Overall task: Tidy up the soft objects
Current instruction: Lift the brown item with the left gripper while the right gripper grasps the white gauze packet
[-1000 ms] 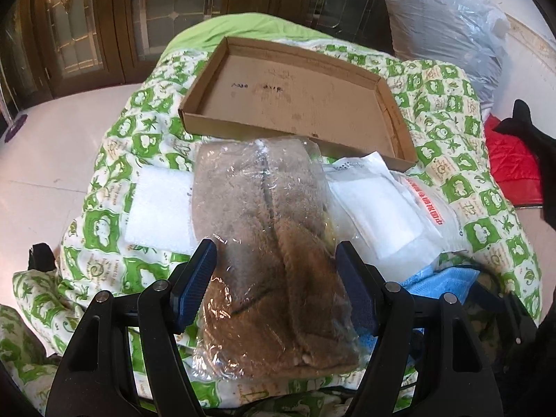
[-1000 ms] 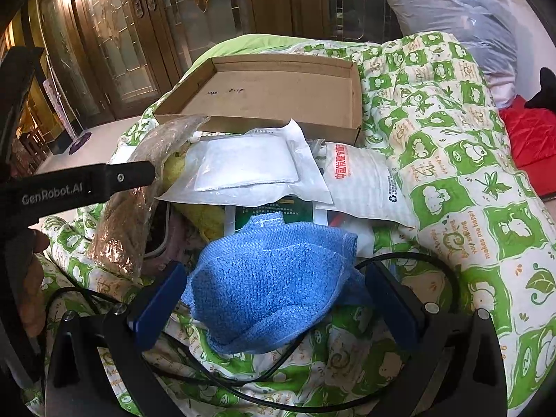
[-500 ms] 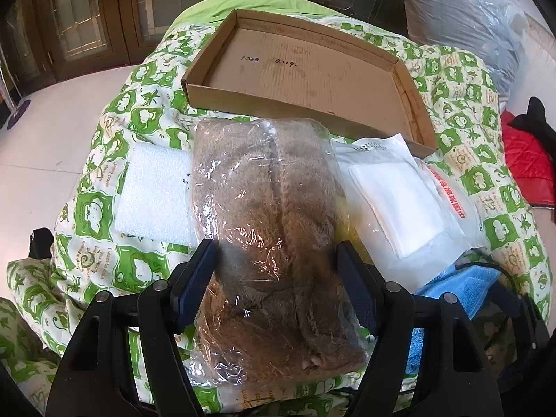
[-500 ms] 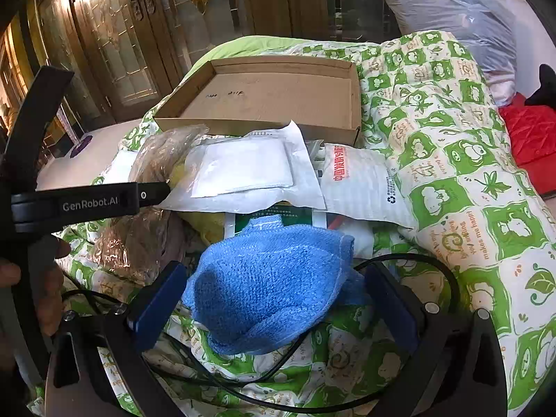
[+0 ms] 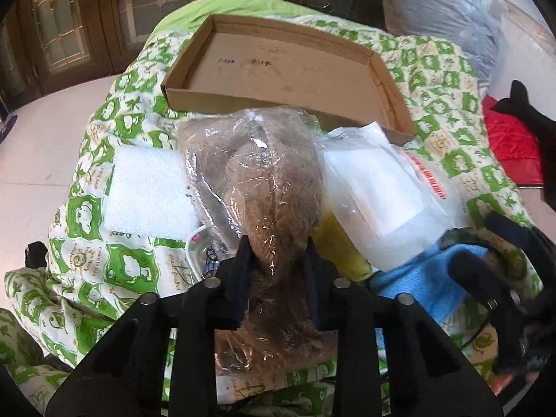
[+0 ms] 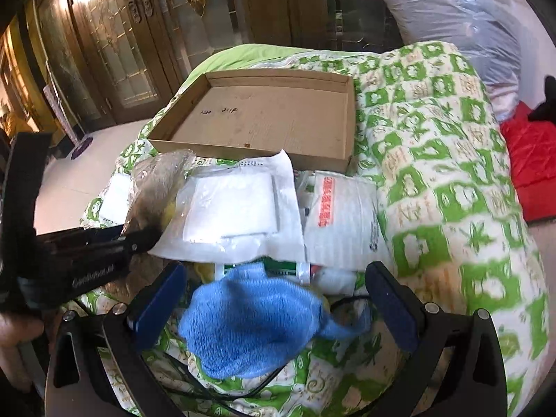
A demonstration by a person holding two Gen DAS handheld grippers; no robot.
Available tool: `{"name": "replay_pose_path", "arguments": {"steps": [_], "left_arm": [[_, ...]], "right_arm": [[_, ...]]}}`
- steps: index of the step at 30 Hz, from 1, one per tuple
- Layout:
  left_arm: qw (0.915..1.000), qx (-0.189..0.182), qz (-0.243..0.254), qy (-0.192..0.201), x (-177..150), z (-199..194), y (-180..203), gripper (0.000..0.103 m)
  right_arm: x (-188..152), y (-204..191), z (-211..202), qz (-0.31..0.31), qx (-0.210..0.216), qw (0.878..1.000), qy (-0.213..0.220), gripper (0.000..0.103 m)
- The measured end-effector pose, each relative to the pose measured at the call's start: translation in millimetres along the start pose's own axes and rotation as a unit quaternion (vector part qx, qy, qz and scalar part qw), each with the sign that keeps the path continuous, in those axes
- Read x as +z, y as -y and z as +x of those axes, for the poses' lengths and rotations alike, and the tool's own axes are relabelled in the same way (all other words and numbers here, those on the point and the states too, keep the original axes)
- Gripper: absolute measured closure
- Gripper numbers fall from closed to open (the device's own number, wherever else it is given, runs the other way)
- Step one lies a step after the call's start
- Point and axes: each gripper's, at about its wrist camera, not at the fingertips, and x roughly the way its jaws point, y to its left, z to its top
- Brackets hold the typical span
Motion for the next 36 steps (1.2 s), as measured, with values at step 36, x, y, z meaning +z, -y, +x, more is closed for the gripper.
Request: {"name": "replay_pose_path", "arguments": {"steps": [36], "left_arm": [[0.9999,0.003,-0.013,-0.006,4,-1,-15,0.079]], "right_arm": [[43,-30,83,-0.069,0.054,0.992,-0.088,0.024]]}}
